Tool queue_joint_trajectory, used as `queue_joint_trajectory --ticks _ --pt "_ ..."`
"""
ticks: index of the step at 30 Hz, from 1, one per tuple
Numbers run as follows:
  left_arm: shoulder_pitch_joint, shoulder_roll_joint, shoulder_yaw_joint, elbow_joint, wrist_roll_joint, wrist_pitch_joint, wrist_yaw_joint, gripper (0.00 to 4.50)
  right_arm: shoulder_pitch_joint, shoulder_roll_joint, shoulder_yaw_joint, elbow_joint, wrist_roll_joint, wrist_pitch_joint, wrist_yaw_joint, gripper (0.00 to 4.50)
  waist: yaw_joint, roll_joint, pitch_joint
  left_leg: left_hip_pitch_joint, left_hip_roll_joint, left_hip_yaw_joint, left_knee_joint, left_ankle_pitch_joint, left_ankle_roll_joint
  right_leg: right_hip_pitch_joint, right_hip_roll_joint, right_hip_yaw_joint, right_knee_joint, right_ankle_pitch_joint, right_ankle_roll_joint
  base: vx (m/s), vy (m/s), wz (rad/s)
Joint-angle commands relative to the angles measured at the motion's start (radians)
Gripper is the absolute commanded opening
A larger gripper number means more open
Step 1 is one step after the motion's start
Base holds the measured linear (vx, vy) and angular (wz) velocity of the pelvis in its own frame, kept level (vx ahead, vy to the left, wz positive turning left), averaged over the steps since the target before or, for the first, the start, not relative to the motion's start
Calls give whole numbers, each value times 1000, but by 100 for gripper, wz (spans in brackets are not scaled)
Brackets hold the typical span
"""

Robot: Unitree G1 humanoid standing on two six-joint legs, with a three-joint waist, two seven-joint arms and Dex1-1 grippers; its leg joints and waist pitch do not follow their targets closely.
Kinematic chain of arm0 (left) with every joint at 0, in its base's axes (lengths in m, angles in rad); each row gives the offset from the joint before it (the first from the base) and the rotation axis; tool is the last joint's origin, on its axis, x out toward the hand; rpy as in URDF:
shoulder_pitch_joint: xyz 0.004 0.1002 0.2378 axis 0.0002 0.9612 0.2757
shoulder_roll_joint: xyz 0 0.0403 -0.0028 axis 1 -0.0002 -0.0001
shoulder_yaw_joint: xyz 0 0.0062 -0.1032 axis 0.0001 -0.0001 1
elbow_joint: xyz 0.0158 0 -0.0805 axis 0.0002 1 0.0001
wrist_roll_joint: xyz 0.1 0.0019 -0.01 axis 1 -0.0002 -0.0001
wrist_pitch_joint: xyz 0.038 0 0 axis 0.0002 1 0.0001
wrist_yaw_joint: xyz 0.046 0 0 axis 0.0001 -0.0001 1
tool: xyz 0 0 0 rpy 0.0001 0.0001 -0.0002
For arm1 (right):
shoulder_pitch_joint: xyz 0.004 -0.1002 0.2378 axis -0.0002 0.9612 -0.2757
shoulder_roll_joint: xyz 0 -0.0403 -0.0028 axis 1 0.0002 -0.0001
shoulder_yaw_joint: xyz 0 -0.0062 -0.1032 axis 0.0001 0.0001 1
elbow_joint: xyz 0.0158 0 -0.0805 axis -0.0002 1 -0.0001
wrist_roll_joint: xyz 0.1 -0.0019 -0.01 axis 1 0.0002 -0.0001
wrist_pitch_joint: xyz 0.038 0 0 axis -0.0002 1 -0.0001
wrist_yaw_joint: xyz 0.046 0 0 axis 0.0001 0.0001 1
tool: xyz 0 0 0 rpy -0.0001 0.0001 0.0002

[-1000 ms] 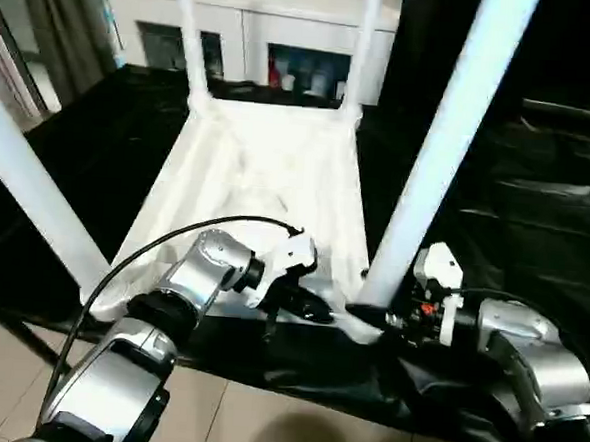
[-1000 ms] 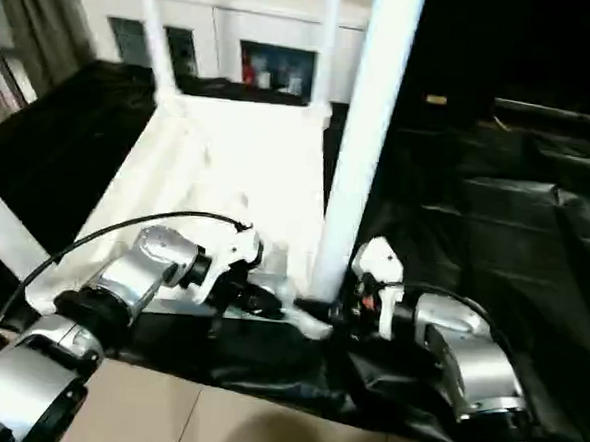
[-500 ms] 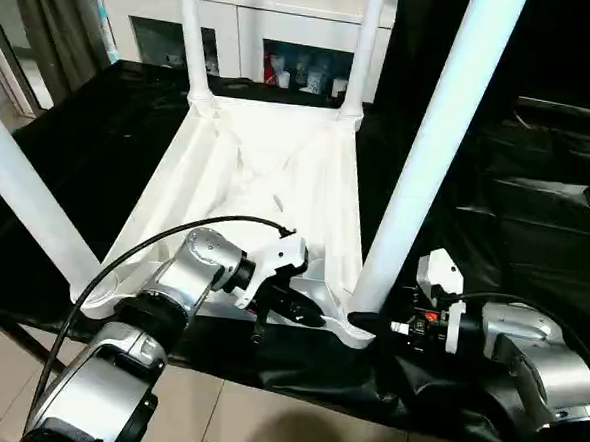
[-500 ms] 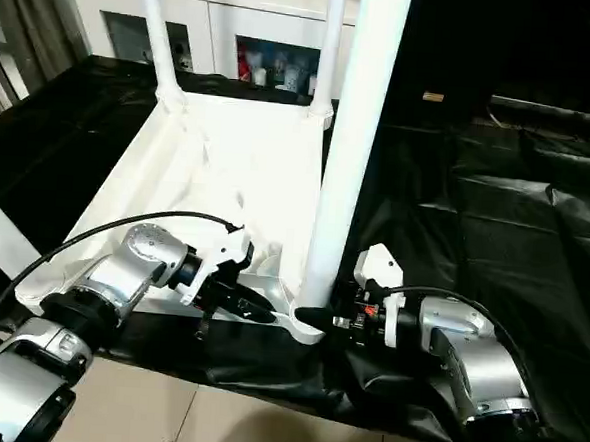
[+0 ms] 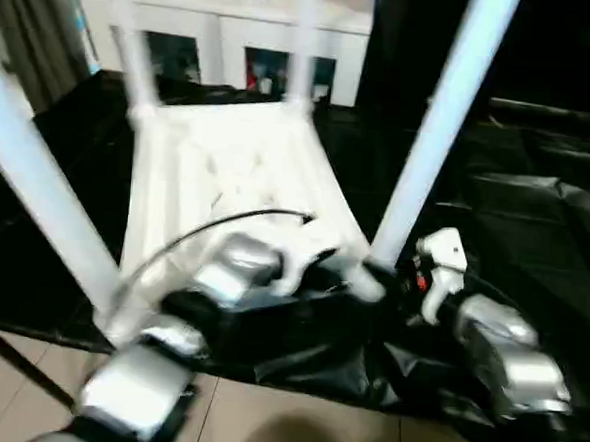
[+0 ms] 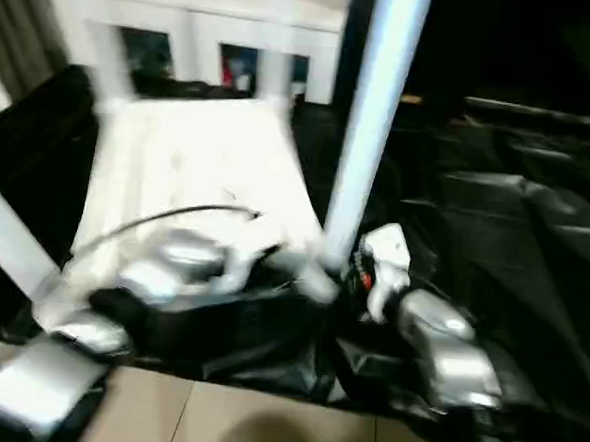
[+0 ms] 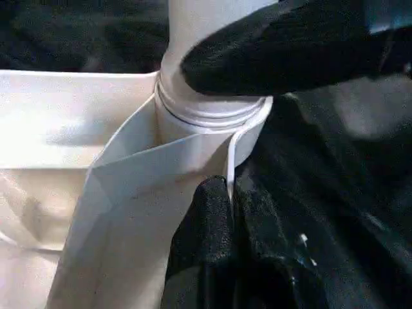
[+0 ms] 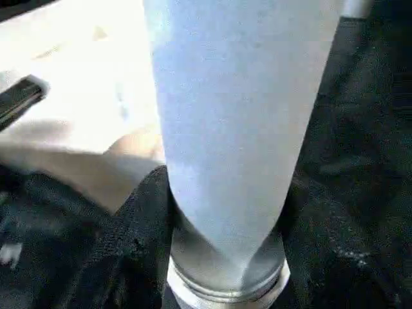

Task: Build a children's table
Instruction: Rotate leg to tighten

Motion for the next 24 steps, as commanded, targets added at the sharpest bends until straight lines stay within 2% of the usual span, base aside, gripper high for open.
queue_joint_trajectory --ticks 1,3,4,6,8,11,14,15,16,17,18,19,21,22,23,24 --pt "-18 -19 71 36 -18 -1 194 0 23 58 50 45 -16 42 -38 198 -1 -18 -33 16 37 -29 -73 -371 -13 5 -49 26 -96 -335 -151 0 0 0" --pt "-24 -26 71 47 -14 -8 207 0 15 62 70 42 -28 19 -22 198 0 -15 -34 14 37 -27 -71 -347 -1 9 -47 26 -95 -290 -155 0 0 0" --pt "-30 -31 70 65 -11 -21 211 0 8 67 79 39 -25 -5 -1 198 1 -9 -34 15 38 -26 -70 -337 4 8 -46 27 -93 -257 -163 0 0 0" --pt "-33 -32 69 74 -9 -28 209 0 6 71 79 34 -14 -16 18 198 1 -11 -37 10 36 -24 -67 -307 20 15 -46 26 -87 -200 -174 0 0 0" --pt "-31 -23 54 82 -2 -44 179 0 8 59 85 16 7 -32 74 253 2 -11 -37 10 36 -23 -64 -295 34 17 -47 26 -86 -183 -178 0 0 0" --pt "-21 -6 34 74 1 -58 100 0 14 21 95 -9 40 -23 168 269 6 -12 -38 9 36 -22 -61 -288 52 19 -48 25 -87 -183 -182 0 0 0" --pt "1 26 6 56 -2 -85 -52 0 30 -73 123 -44 56 -19 325 309 7 -12 -36 4 36 -22 -61 -285 62 23 -48 22 -89 -207 -177 0 0 0" --pt "8 36 -2 50 -1 -94 -94 0 35 -97 131 -53 57 -19 359 313 8 -12 -35 4 37 -21 -61 -284 66 23 -48 23 -88 -210 -175 0 0 0" --pt "28 61 -21 27 -8 -114 -209 0 47 -150 135 -78 74 -19 433 313 5 -14 -36 -3 37 -24 -61 -272 71 28 -49 22 -88 -214 -174 0 0 0" --pt "32 66 -24 22 -10 -116 -231 0 49 -160 135 -83 78 -20 445 313 5 -14 -36 -3 37 -24 -61 -272 71 28 -49 22 -88 -214 -174 0 0 0" --pt "32 66 -24 22 -10 -116 -231 0 49 -160 135 -83 78 -20 445 313 8 -10 -35 2 40 -24 -62 -275 71 23 -48 24 -89 -216 -180 0 0 0" --pt "64 102 -43 -29 -40 -117 -396 0 63 -217 130 -113 105 -20 533 313 6 -13 -35 4 41 -24 -63 -280 67 22 -48 23 -87 -216 -192 0 0 0" --pt "77 125 -57 -59 -55 -104 -484 0 66 -244 127 -121 115 -20 577 313 10 -11 -37 5 47 -23 -62 -266 71 24 -46 24 -81 -179 -215 0 0 0" --pt "84 148 -72 -77 -55 -89 -538 0 68 -259 125 -127 123 -21 605 313 10 -15 -35 5 47 -19 -61 -264 77 19 -42 24 -77 -147 -233 0 0 0" --pt "84 148 -72 -77 -55 -89 -538 0 68 -259 125 -127 123 -21 605 313 14 -10 -39 7 48 -18 -59 -250 78 21 -44 23 -72 -122 -246 0 0 0" --pt "90 166 -85 -90 -55 -80 -582 0 68 -268 124 -131 130 -21 625 313 15 -9 -37 9 48 -15 -59 -251 79 16 -43 23 -73 -117 -252 0 0 0"
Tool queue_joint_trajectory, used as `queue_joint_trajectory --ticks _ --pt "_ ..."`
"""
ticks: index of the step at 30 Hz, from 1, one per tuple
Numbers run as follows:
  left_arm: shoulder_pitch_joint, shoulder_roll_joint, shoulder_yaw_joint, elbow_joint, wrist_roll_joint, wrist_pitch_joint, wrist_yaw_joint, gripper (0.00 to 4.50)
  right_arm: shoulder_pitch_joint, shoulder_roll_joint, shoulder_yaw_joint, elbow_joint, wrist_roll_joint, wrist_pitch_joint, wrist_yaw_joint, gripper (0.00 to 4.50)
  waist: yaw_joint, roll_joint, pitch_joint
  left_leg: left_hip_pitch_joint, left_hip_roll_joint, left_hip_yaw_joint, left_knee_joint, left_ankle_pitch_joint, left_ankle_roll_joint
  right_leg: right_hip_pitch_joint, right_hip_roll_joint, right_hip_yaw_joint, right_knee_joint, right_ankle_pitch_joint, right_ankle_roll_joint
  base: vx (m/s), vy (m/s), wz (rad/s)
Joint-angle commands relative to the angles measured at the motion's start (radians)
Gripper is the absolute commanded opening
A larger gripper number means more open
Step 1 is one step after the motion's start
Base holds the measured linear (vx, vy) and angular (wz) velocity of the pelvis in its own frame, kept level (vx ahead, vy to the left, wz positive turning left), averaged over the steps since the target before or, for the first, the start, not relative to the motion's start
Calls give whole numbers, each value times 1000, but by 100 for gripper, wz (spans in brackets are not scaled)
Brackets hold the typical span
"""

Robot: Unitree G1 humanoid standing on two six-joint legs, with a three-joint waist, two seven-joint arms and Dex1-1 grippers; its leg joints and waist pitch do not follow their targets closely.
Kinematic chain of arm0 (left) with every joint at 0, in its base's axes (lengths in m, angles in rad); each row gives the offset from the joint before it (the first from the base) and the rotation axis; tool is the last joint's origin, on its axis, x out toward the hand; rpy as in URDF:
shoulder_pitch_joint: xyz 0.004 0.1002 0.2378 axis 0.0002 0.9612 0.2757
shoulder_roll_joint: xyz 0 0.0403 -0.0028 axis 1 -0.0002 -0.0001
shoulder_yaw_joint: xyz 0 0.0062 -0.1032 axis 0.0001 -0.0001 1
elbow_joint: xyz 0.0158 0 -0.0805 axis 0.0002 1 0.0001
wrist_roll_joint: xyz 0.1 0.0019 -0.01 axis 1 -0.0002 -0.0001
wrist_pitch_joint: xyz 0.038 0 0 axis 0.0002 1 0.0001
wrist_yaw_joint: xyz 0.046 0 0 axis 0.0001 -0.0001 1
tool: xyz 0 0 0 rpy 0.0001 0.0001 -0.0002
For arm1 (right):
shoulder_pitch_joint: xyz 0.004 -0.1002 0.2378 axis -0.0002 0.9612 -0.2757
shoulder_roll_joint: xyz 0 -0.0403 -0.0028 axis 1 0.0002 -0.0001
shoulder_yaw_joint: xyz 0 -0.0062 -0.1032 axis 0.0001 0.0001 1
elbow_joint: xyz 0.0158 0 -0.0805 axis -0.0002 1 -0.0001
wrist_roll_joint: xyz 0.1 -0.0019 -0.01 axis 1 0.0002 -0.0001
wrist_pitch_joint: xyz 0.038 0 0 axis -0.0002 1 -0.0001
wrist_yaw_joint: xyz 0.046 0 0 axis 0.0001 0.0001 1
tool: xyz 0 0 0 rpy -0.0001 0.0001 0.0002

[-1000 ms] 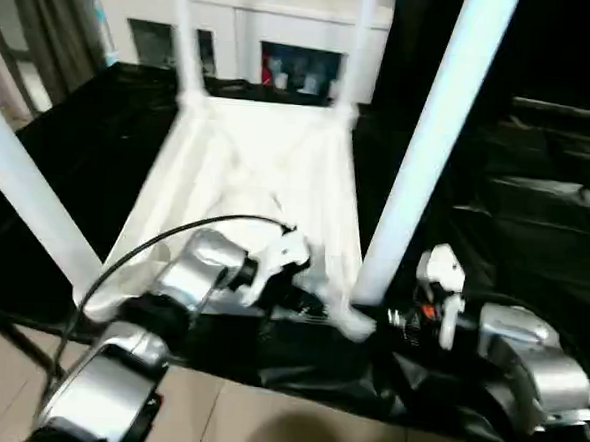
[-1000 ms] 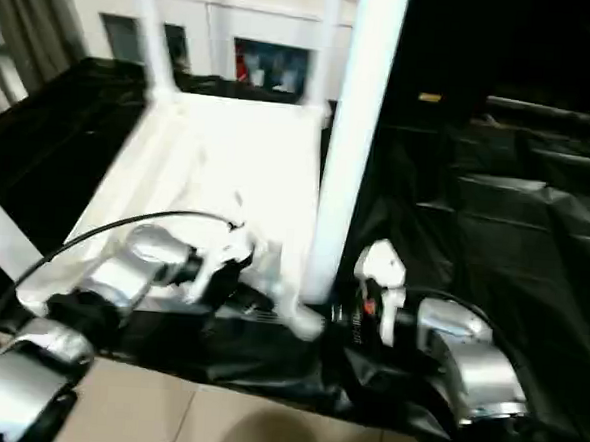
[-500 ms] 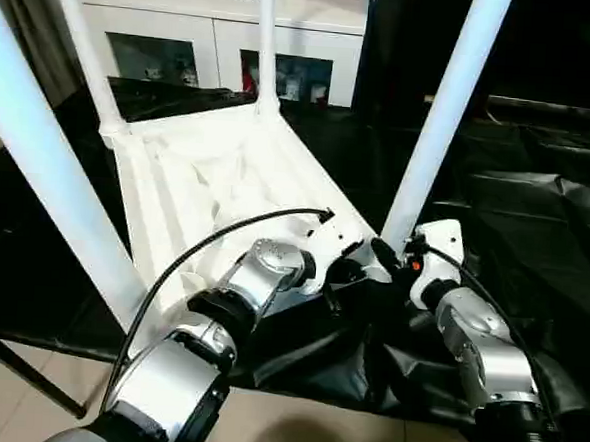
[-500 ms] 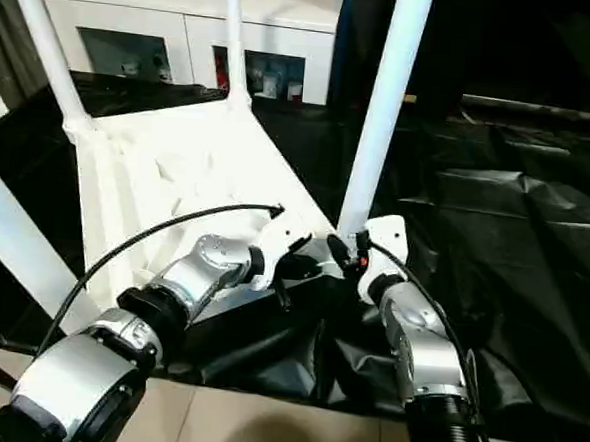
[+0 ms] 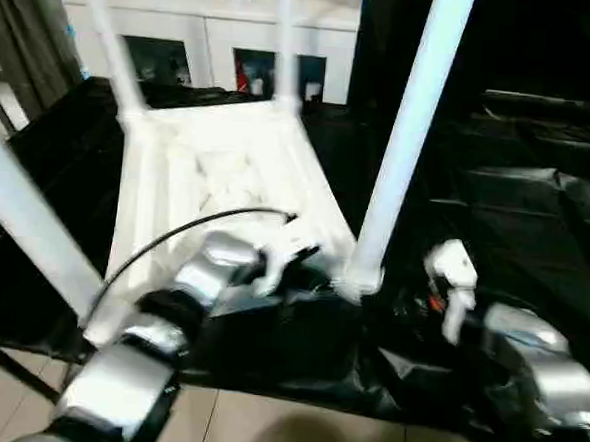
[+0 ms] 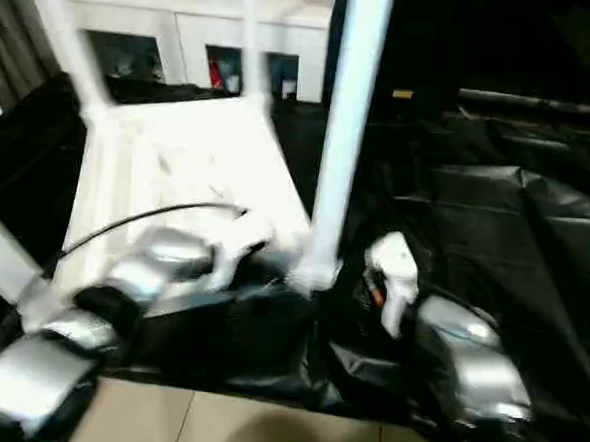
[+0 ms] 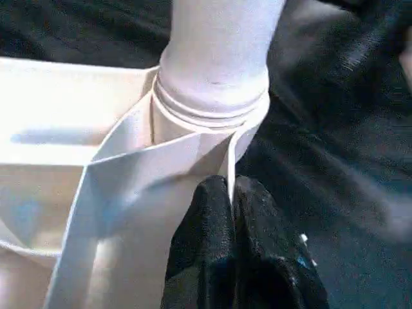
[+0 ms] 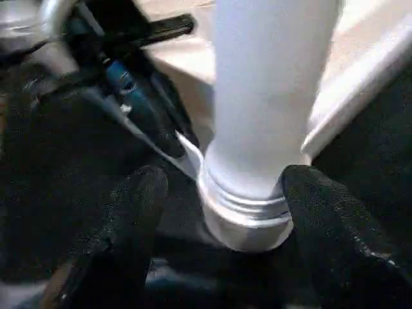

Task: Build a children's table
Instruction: Rotate leg to tighten

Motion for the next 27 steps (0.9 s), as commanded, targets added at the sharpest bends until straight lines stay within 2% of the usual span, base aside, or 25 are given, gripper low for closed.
queue_joint_trajectory --ticks 1,2,4,5,7,8,10,12,13,14,17,19,22,23,24,25,26,27 --pt "35 -2 -79 -29 -14 31 -157 0 -10 -5 35 -35 30 7 63 313 8 -22 -33 15 44 -12 -54 -251 78 22 -50 28 -76 -123 -254 0 0 0" --pt "37 4 -81 -34 -15 37 -170 0 -10 -7 35 -36 33 8 70 313 17 -16 -35 17 47 -12 -55 -247 74 21 -51 28 -72 -115 -260 0 0 0" --pt "43 16 -83 -51 -18 52 -197 0 -11 -13 39 -41 40 8 88 313 25 -17 -36 23 50 -10 -54 -243 68 17 -48 29 -68 -70 -272 0 0 0" --pt "48 25 -83 -61 -17 54 -207 0 -13 -11 45 -45 43 5 95 313 30 -21 -36 21 49 -9 -53 -229 70 20 -49 29 -63 -39 -275 0 0 0" --pt "53 28 -82 -70 -16 55 -212 0 -16 -5 51 -46 45 5 98 313 37 -23 -36 19 48 -9 -53 -218 75 21 -51 28 -62 -20 -272 0 0 0" --pt "57 29 -81 -77 -16 58 -215 0 -18 2 57 -45 42 1 98 313 37 -23 -36 17 48 -10 -53 -218 73 22 -53 27 -60 -24 -270 0 0 0" --pt "64 28 -79 -91 -17 62 -211 0 -26 21 71 -37 41 -7 100 279 35 -26 -36 13 45 -10 -53 -224 68 23 -54 27 -61 -42 -263 0 0 0" --pt "70 28 -79 -106 -20 69 -209 0 -31 33 78 -33 46 -1 110 272 35 -26 -36 15 45 -11 -53 -227 64 22 -55 28 -63 -61 -255 0 0 0" --pt "72 29 -80 -113 -21 74 -212 0 -32 36 81 -33 52 10 121 272 36 -26 -36 15 46 -11 -53 -219 65 22 -55 28 -62 -54 -255 0 0 0" --pt "73 30 -81 -116 -22 76 -213 0 -32 36 82 -33 55 13 124 243 37 -26 -37 15 46 -10 -51 -208 68 23 -53 28 -60 -37 -256 0 0 0" --pt "74 32 -82 -122 -23 81 -213 0 -32 32 90 -37 58 18 132 234 37 -26 -39 13 44 -10 -48 -177 78 24 -51 26 -55 7 -258 0 0 0" --pt "78 36 -82 -135 -24 89 -213 0 -32 26 93 -41 60 23 140 211 37 -26 -40 11 43 -10 -45 -162 89 25 -51 26 -52 35 -263 0 0 0" --pt "74 30 -71 -124 -14 85 -160 0 -36 39 86 -23 46 16 109 208 36 -26 -39 10 42 -10 -45 -176 86 24 -52 25 -54 8 -261 0 0 0" --pt "69 23 -64 -110 -6 76 -115 0 -37 49 82 -13 36 10 85 206 36 -25 -38 11 43 -11 -46 -187 80 23 -53 25 -56 -10 -260 0 0 0" --pt "46 0 -40 -63 10 57 6 0 -45 74 70 21 0 -7 3 205 34 -26 -37 12 43 -11 -47 -196 77 23 -52 26 -58 -22 -259 0 0 0" --pt "35 -12 -28 -40 17 49 67 0 -49 87 64 38 -20 -16 -43 205 31 -25 -34 16 42 -11 -50 -231 60 18 -53 26 -65 -70 -254 0 0 0" --pt "35 -12 -28 -40 17 49 67 0 -49 87 64 38 -20 -16 -43 204 26 -27 -31 15 42 -16 -56 -273 34 20 -57 27 -71 -148 -242 0 0 0" --pt "14 -32 -7 -4 24 50 166 0 -54 111 47 66 -37 -12 -117 204 24 -25 -31 15 41 -16 -57 -286 22 19 -57 27 -72 -177 -235 0 0 0"
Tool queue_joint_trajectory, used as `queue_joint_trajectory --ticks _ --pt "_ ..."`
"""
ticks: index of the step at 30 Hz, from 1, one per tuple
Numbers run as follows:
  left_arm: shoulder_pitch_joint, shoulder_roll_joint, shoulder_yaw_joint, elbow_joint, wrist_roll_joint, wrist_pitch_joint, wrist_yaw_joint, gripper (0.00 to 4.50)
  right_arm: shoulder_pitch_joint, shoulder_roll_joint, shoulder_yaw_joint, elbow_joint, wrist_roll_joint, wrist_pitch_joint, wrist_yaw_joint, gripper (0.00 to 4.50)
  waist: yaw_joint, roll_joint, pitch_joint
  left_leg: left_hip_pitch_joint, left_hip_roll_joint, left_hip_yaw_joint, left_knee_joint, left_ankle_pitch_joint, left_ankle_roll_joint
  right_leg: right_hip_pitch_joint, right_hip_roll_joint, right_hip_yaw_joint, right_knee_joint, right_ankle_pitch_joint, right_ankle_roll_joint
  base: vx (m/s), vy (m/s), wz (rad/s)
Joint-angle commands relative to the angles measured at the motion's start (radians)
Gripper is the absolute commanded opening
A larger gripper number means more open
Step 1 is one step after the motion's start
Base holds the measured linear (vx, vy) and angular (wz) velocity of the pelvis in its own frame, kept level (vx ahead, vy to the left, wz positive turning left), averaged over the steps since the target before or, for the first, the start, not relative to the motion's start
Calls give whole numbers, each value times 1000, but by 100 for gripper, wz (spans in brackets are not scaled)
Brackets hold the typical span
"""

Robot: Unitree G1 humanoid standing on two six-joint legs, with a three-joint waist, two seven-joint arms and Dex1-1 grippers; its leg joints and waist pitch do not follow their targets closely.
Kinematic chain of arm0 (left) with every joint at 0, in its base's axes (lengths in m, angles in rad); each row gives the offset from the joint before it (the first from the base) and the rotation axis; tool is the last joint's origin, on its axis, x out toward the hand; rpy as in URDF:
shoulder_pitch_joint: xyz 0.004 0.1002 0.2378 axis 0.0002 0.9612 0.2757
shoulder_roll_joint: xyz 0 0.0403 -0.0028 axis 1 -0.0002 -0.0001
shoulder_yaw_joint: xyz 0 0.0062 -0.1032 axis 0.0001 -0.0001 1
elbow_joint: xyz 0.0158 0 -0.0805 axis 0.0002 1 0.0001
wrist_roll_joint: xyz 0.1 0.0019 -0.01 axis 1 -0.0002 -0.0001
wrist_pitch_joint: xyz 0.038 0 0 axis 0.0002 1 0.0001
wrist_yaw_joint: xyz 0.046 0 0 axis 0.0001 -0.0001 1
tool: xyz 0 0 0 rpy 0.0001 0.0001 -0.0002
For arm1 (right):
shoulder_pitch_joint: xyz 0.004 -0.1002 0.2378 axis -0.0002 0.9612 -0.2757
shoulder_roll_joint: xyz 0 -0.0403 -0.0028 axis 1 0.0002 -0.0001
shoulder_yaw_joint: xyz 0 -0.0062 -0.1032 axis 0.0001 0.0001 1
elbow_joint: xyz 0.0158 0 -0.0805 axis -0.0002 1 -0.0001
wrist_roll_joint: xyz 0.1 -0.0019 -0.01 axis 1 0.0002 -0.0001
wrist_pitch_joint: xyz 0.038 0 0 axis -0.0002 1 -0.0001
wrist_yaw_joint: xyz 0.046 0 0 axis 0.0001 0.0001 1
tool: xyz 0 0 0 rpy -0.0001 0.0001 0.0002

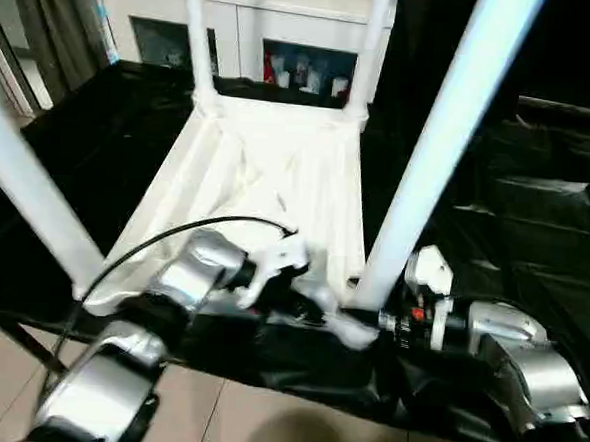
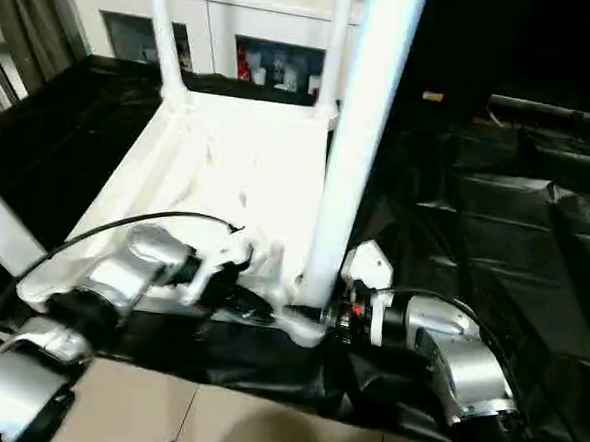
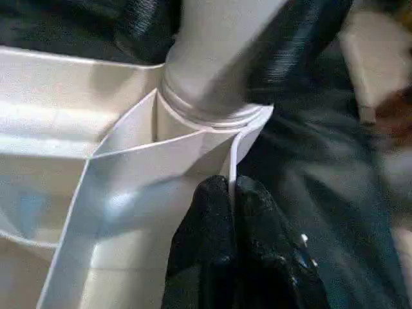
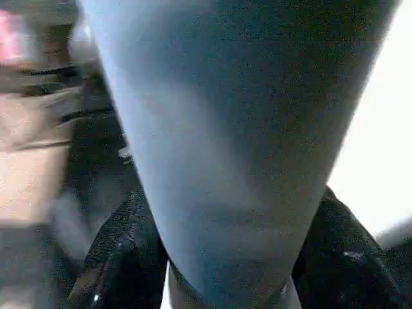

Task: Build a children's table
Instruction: Rotate leg to tighten

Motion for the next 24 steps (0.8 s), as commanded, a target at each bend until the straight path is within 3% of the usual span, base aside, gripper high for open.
queue_joint_trajectory --ticks 1,2,3,4,8,10,11,12,13,16,18,21,24 --pt "-33 -62 68 116 10 45 332 0 0 70 -10 63 -44 17 -186 202 -9 -14 -35 26 41 -21 -70 -318 4 19 -52 27 -83 -240 -213 0 0 0" --pt "-47 -81 86 133 6 55 402 0 3 92 -23 69 -46 29 -235 200 -16 -11 -36 30 39 -23 -72 -343 -13 16 -53 28 -88 -289 -198 0 0 0" --pt "-47 -81 86 133 6 55 402 0 3 92 -23 69 -46 29 -235 199 -20 -14 -35 29 38 -24 -74 -348 -15 16 -53 28 -93 -306 -188 0 0 0" --pt "-62 -107 107 148 -1 64 491 0 11 126 -40 68 -48 48 -304 198 -21 -11 -36 27 39 -26 -75 -339 -14 20 -53 28 -93 -305 -176 0 0 0" --pt "-93 -167 130 180 -3 54 630 0 23 232 -79 60 -66 81 -497 197 -21 -10 -39 23 34 -23 -72 -307 1 17 -49 30 -95 -263 -158 0 0 0" --pt "-100 -183 132 189 -2 48 643 0 20 269 -82 60 -75 83 -544 196 -21 -8 -41 23 35 -23 -71 -286 7 19 -48 30 -92 -222 -159 0 0 0" --pt "-105 -190 132 198 -3 41 641 0 19 275 -69 59 -87 75 -544 196 -20 -2 -42 22 34 -24 -70 -279 12 18 -47 29 -90 -198 -162 0 0 0" --pt "-106 -192 132 200 -3 39 641 0 18 276 -65 58 -90 73 -544 196 -22 -4 -43 21 33 -23 -69 -274 15 19 -46 28 -90 -186 -161 0 0 0" --pt "-111 -197 127 209 -2 31 616 0 16 272 -39 61 -103 41 -513 196 -21 -2 -44 20 33 -23 -68 -268 20 22 -46 28 -89 -166 -162 0 0 0" --pt "-106 -189 109 209 5 19 566 0 11 259 -41 58 -72 22 -463 196 -21 -1 -45 19 32 -22 -66 -264 35 25 -47 27 -87 -148 -165 0 0 0" --pt "-97 -173 91 204 7 17 496 0 12 239 -48 40 -36 41 -393 252 -20 -3 -45 19 32 -21 -66 -263 44 25 -47 26 -88 -152 -167 0 0 0" --pt "-88 -157 75 198 9 11 435 0 15 215 -50 21 -19 49 -346 287 -16 -2 -46 17 33 -21 -64 -252 62 28 -49 26 -88 -150 -170 0 0 0" --pt "-63 -117 52 176 8 -23 296 0 35 127 -16 -25 -15 47 -209 311 -17 -2 -45 16 35 -23 -64 -230 68 31 -48 24 -85 -120 -179 0 0 0"
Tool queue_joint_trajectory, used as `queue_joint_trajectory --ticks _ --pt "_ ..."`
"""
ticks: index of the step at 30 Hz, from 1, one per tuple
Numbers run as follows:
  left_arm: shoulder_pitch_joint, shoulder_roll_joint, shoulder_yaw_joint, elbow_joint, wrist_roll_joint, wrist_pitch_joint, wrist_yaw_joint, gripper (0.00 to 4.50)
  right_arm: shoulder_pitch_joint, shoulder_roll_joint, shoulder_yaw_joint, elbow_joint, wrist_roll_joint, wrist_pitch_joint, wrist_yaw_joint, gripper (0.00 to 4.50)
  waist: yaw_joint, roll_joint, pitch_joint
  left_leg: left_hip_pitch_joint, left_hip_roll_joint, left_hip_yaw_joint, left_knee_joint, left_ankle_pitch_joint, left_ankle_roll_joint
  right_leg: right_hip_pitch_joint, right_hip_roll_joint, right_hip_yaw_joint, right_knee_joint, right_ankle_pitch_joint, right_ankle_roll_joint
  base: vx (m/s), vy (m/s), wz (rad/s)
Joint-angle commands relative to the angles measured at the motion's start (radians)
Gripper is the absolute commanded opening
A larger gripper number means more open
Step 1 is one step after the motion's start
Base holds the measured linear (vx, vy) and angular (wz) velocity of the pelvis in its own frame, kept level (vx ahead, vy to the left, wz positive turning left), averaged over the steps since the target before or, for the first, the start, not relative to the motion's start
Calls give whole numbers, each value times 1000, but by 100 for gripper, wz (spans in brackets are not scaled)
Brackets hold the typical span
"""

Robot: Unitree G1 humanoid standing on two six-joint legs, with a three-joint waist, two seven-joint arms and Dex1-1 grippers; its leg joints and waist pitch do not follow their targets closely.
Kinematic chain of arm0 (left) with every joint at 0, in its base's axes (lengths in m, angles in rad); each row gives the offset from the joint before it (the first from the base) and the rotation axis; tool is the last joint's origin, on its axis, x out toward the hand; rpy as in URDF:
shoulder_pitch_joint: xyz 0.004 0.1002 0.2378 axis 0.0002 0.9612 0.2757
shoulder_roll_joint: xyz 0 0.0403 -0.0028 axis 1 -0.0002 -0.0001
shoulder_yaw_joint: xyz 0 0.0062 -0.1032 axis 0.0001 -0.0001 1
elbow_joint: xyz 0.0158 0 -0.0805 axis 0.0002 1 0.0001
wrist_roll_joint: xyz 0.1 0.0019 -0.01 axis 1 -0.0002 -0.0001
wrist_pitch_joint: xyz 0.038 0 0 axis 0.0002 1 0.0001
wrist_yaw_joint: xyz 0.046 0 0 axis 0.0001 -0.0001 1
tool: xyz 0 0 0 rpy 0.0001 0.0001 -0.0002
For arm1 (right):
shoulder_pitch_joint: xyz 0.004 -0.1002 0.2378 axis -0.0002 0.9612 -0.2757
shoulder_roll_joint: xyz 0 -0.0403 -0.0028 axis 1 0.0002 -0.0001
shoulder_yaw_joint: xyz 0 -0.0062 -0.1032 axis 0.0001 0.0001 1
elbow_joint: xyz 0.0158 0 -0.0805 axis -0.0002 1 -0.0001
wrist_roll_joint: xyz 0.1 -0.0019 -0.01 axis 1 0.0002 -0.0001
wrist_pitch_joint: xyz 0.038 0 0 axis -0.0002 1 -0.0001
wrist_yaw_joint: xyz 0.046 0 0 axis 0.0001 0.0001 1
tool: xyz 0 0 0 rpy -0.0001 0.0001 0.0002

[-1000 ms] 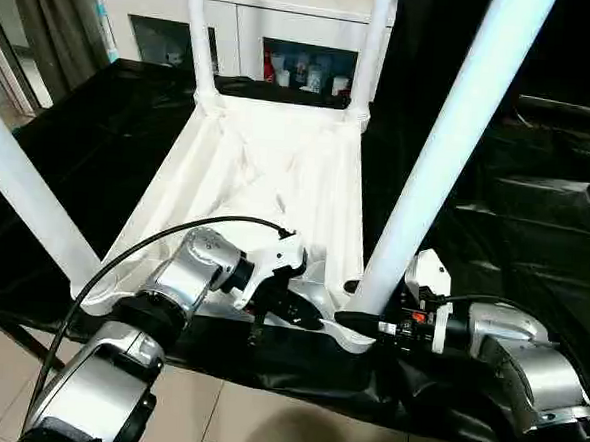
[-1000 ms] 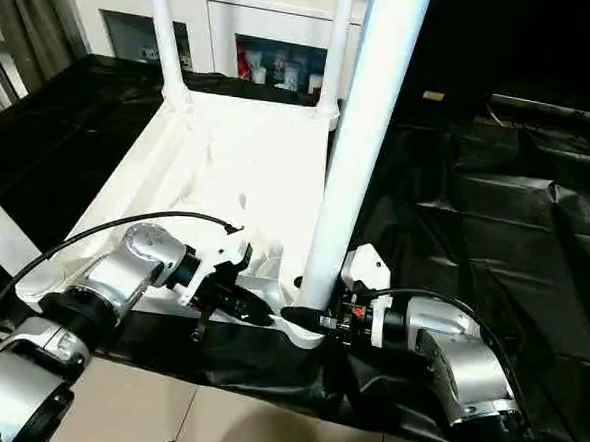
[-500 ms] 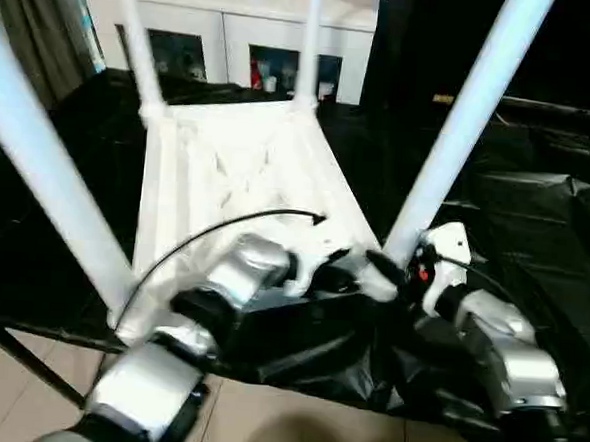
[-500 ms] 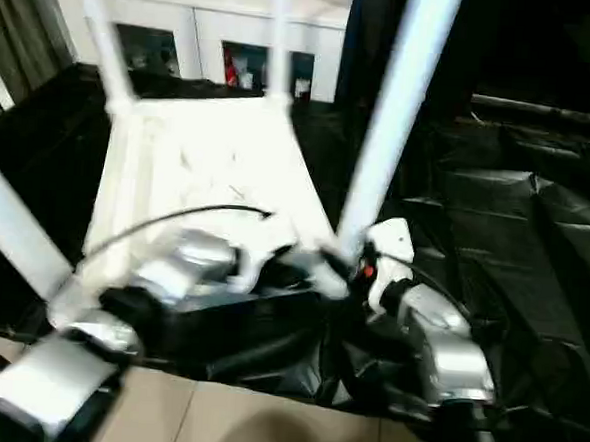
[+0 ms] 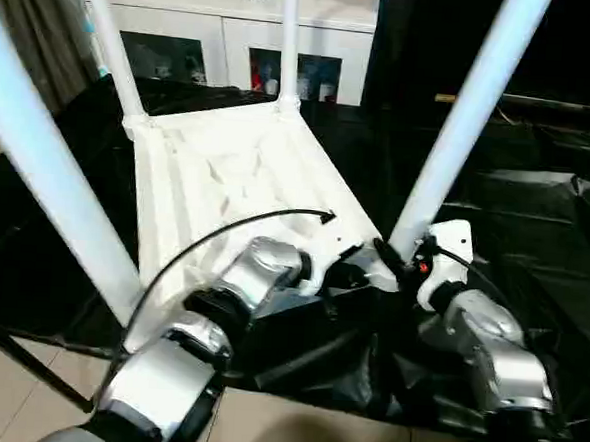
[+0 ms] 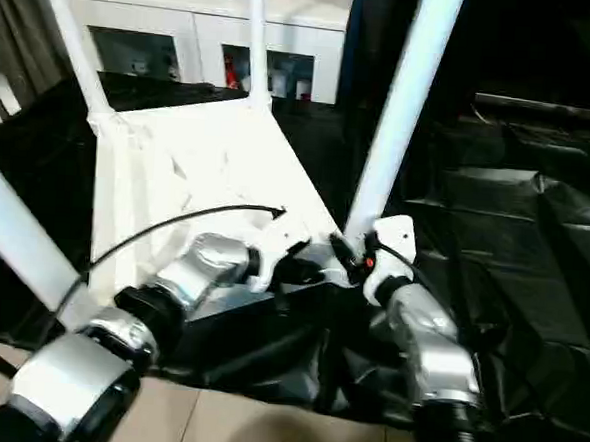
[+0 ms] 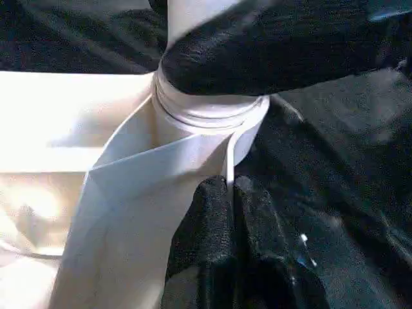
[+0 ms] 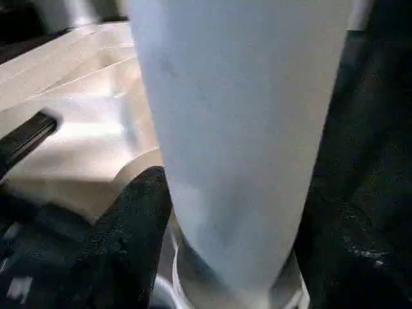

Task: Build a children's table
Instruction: Rotate leg to tighten

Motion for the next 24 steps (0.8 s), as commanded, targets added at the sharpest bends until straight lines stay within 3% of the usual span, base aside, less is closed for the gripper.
queue_joint_trajectory --ticks 1,5,10,12,14,17,24 --pt "36 34 -5 -9 -14 -32 -74 0 37 -22 112 -52 28 19 172 311 3 -22 -32 13 37 -19 -56 -233 75 30 -50 26 -81 -113 -187 0 0 0" --pt "73 82 -27 -66 -41 -39 -260 0 50 -101 121 -83 63 25 309 311 4 -22 -32 14 42 -19 -59 -248 70 30 -50 25 -78 -137 -207 0 0 0" --pt "113 159 -71 -152 -58 33 -478 0 56 -180 145 -117 104 46 458 311 9 -18 -34 16 47 -15 -58 -236 71 25 -47 25 -68 -90 -239 0 0 0" --pt "119 172 -75 -165 -60 52 -508 0 55 -193 152 -119 113 51 485 311 10 -26 -38 18 47 -13 -54 -213 79 26 -46 24 -62 -38 -255 0 0 0" --pt "125 179 -72 -173 -65 60 -516 0 51 -198 158 -117 116 58 507 285 14 -25 -37 14 46 -11 -52 -195 89 24 -47 23 -58 -6 -265 0 0 0" --pt "136 186 -71 -192 -68 69 -527 0 41 -191 164 -110 122 61 521 254 19 -31 -36 13 45 -11 -50 -183 93 26 -49 24 -57 0 -265 0 0 0" --pt "155 192 -77 -244 -71 99 -532 0 23 -157 174 -90 126 62 502 216 17 -31 -34 15 45 -12 -52 -196 74 25 -48 24 -57 -29 -263 0 0 0"
